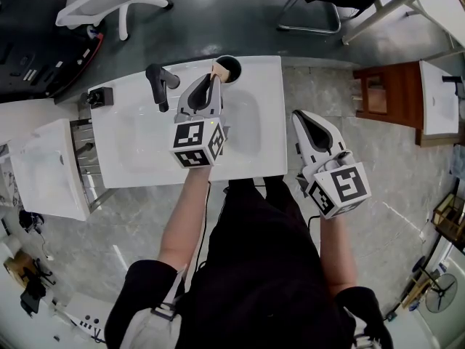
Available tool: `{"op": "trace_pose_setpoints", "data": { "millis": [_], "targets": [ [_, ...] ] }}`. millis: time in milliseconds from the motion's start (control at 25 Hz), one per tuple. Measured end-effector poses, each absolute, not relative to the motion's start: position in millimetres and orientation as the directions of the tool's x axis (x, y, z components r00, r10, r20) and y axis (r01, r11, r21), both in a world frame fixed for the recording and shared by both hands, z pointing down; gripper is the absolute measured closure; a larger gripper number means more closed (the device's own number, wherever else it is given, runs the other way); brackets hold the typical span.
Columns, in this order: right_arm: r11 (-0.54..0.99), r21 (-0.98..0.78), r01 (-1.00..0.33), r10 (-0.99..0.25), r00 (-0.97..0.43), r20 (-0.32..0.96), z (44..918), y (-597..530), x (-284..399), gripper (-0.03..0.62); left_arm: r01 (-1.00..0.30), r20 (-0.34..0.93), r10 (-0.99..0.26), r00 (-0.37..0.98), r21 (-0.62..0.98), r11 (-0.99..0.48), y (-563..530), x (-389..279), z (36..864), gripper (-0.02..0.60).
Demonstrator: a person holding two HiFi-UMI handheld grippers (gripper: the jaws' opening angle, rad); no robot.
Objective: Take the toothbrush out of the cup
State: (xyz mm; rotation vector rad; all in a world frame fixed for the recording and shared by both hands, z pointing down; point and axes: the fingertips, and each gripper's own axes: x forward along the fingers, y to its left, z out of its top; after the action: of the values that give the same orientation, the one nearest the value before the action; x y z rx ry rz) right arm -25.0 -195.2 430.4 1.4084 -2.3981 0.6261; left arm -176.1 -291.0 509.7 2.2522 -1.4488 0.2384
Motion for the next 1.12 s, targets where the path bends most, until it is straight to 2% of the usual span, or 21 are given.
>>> {"op": "trace_pose_setpoints", "data": {
  "millis": [360, 760, 1120],
  "targets": [
    [0.419, -0.227, -0.879, -0.763, -0.476, 0.438, 429, -188, -31, 0.562, -0.887, 0.371, -0.809, 0.456, 0.263, -0.38, -286, -177, 508, 0.565],
    [0.412, -0.232, -0.881, -0.783, -0.472, 0.404, 415, -181, -18, 0.562, -0.885, 0.293, -0.84, 0.456, 0.25, -0.394, -283, -173, 476, 0.566],
    [0.485, -0.224, -0.845, -0.777, -0.534, 0.332, 394, -171, -11, 0.562, -0.897, 0.215, -0.876, 0.432, 0.2, -0.394, -265, -170, 432, 0.568]
  ]
}}
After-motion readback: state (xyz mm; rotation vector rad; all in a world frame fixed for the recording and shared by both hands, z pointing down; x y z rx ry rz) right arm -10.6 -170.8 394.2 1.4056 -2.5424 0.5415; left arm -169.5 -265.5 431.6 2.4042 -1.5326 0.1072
